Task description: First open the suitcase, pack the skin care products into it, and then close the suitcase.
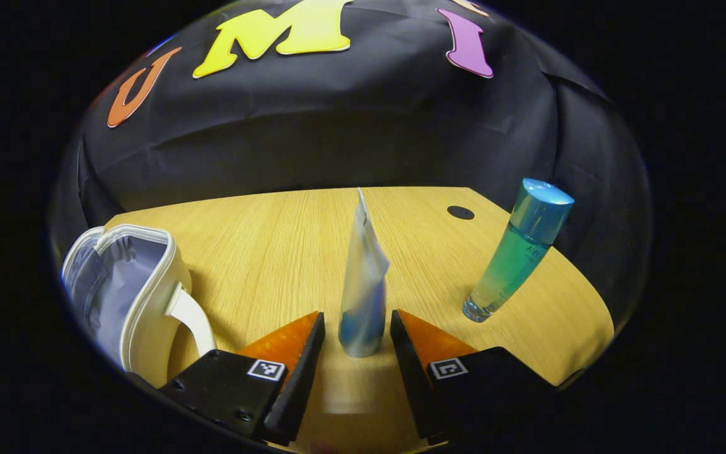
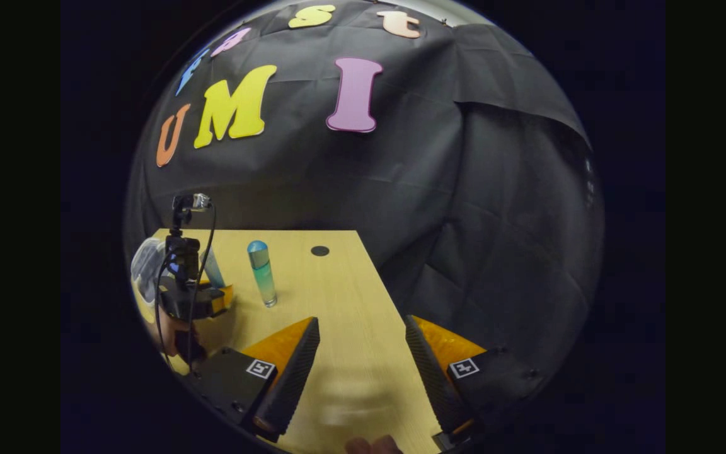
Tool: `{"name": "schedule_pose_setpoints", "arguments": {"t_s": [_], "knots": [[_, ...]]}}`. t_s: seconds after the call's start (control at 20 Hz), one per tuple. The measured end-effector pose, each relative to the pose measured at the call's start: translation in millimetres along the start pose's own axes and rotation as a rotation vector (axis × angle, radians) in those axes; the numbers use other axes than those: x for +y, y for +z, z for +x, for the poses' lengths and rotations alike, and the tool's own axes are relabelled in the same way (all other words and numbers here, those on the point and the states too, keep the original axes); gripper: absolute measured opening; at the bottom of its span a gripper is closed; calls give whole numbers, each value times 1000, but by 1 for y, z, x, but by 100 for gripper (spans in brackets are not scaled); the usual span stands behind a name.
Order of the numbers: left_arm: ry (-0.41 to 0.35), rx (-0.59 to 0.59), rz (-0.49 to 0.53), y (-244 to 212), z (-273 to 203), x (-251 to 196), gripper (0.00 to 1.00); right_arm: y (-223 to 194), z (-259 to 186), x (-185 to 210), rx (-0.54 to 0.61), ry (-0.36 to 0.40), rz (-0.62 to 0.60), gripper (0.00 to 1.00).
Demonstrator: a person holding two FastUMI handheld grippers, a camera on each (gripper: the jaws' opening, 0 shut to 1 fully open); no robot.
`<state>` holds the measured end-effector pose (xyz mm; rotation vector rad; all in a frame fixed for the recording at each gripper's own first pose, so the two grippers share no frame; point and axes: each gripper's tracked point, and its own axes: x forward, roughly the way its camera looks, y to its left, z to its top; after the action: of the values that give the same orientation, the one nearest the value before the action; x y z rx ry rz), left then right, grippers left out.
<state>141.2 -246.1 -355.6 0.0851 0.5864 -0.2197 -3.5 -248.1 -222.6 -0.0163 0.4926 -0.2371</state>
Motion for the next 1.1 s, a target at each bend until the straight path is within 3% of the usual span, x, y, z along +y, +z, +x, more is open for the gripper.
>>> {"name": "schedule_pose_setpoints", "arguments": {"t_s": [0.2,0.25,0.45,0.5,0.55,0.6,0.85,1.1], "knots": [[-1,25,1,-3,-1,0,43,0,7,18,6,43,-1,81],[-8,28,-6,-3,-3,-1,41,1,9,25,5,65,-3,81],[-43,-55,-49,29,-36,2,39,-9,24,65,52,220,-23,81],[-53,-57,-58,35,-49,3,46,-9,31,74,59,254,-24,83],[-63,-56,-72,39,-66,4,46,-8,38,86,62,286,-26,83],[-67,-56,-88,42,-84,7,39,-7,47,98,55,308,-25,81],[2,-45,-149,41,-169,47,39,-16,109,156,76,340,12,82],[115,-17,-223,29,-211,100,38,-23,144,189,66,354,-6,81]]}}
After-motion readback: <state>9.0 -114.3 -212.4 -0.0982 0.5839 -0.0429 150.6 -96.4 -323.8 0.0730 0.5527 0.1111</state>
